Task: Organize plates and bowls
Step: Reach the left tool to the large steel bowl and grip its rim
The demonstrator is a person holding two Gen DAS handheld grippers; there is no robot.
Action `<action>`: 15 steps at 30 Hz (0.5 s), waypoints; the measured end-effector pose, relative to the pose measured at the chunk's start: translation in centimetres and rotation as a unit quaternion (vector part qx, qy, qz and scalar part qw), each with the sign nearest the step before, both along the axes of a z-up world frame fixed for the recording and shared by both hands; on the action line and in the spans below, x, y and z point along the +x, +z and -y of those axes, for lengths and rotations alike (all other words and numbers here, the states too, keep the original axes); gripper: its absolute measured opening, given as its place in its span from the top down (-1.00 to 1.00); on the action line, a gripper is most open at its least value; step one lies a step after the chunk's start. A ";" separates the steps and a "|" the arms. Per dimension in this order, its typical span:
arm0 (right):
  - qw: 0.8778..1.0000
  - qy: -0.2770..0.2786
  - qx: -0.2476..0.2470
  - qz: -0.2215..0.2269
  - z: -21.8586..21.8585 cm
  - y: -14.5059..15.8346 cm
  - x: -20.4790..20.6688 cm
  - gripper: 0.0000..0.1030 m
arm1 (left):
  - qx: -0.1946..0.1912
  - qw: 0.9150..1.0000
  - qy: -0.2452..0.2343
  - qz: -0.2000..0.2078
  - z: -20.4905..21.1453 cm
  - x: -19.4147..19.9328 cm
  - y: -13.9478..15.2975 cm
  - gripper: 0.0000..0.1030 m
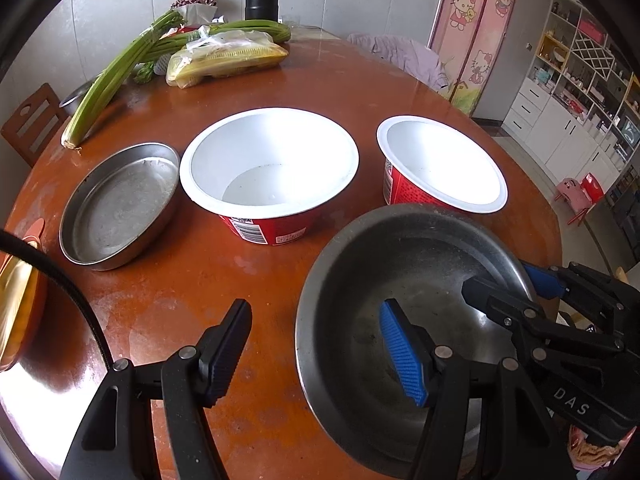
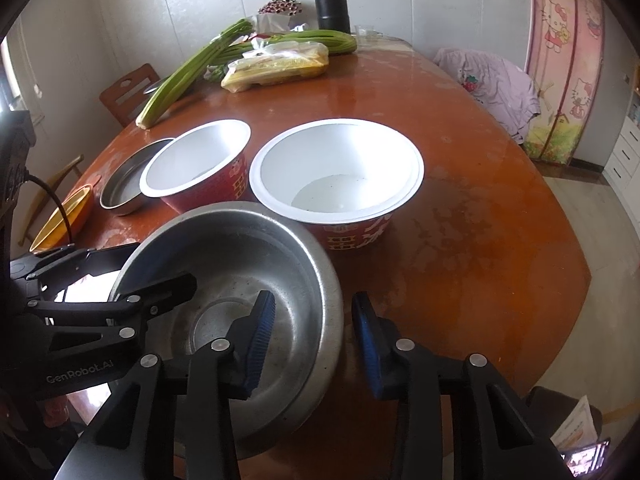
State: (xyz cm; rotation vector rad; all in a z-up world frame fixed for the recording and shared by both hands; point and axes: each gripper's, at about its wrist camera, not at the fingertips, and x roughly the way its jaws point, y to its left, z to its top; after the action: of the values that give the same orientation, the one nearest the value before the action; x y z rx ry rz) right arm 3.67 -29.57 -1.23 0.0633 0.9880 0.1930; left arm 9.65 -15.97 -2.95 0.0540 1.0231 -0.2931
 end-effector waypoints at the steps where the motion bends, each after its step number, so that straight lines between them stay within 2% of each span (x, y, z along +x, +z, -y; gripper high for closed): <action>1: 1.000 0.001 0.000 0.000 -0.1 0.0 0.0 0.24 | 0.001 1.000 0.001 -0.001 0.0 0.0 0.0 -0.28; 6: 1.000 0.005 0.006 0.005 -0.3 0.1 -0.3 0.29 | -0.003 1.000 -0.004 0.000 0.3 0.0 -0.1 -0.26; 10: 1.000 0.008 0.005 0.006 -0.7 0.3 -0.4 0.29 | -0.018 1.000 -0.014 -0.008 0.6 -0.2 -0.1 -0.05; 15: 1.000 0.022 0.004 0.009 -1.7 0.8 -0.8 0.28 | -0.014 1.000 -0.011 -0.004 0.5 -0.3 0.0 -0.01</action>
State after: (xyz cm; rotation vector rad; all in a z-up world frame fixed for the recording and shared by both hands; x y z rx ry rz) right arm 2.88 -27.92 -0.43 0.0473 0.9706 0.2375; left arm 9.35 -16.42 -2.91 0.0392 1.0266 -0.3277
